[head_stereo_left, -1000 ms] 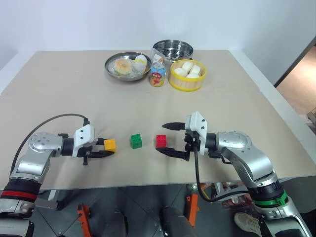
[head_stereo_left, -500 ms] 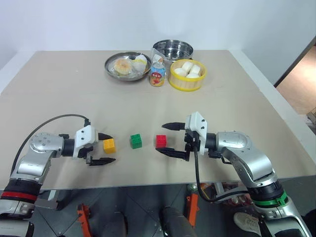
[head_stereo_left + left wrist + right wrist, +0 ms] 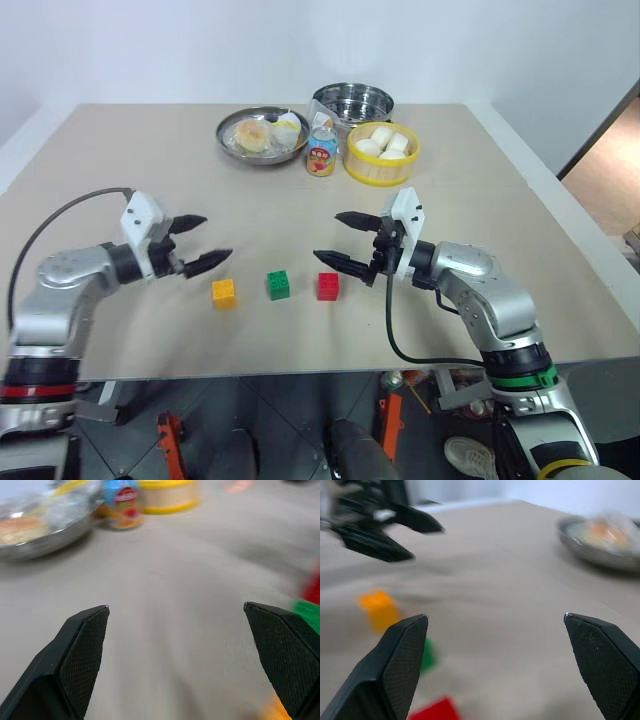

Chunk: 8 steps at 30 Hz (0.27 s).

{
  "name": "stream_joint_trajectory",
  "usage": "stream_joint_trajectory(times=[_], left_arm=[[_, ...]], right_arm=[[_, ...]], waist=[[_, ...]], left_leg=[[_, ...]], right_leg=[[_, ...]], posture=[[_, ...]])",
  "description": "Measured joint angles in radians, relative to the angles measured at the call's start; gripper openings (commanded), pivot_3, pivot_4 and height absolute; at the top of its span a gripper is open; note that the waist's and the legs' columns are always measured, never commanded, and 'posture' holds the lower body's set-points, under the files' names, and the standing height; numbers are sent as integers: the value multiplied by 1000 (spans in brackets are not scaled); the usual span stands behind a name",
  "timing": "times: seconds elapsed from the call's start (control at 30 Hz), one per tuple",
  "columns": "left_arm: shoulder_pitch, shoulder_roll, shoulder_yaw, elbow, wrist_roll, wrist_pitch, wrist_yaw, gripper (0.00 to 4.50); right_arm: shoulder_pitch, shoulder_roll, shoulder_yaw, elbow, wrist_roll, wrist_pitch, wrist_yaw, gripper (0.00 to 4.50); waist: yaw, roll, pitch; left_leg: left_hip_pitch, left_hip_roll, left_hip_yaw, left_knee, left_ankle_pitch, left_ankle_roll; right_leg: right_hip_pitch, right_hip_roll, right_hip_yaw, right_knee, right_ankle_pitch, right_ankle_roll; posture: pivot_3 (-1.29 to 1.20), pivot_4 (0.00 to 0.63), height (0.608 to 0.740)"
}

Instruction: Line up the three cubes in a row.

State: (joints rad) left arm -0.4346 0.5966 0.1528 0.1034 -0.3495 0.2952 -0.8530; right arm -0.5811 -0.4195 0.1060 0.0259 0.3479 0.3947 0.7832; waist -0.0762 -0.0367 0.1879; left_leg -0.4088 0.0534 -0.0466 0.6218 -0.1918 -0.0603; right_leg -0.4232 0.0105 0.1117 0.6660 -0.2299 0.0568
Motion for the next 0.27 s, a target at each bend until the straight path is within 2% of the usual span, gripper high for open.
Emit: stream_joint_trajectory(times=[0.27], left_arm=[[-35,-144,-45,66,81,-61,171,4452]], right_arm=[[-24,55,1,111,-69,-95,-30,4500]], waist=[[1,0,0]], left_leg=[[0,0,-1,-3,0,0]], right_leg=[[-1,1,-1,0,0,1]], posture=[[0,150,740]])
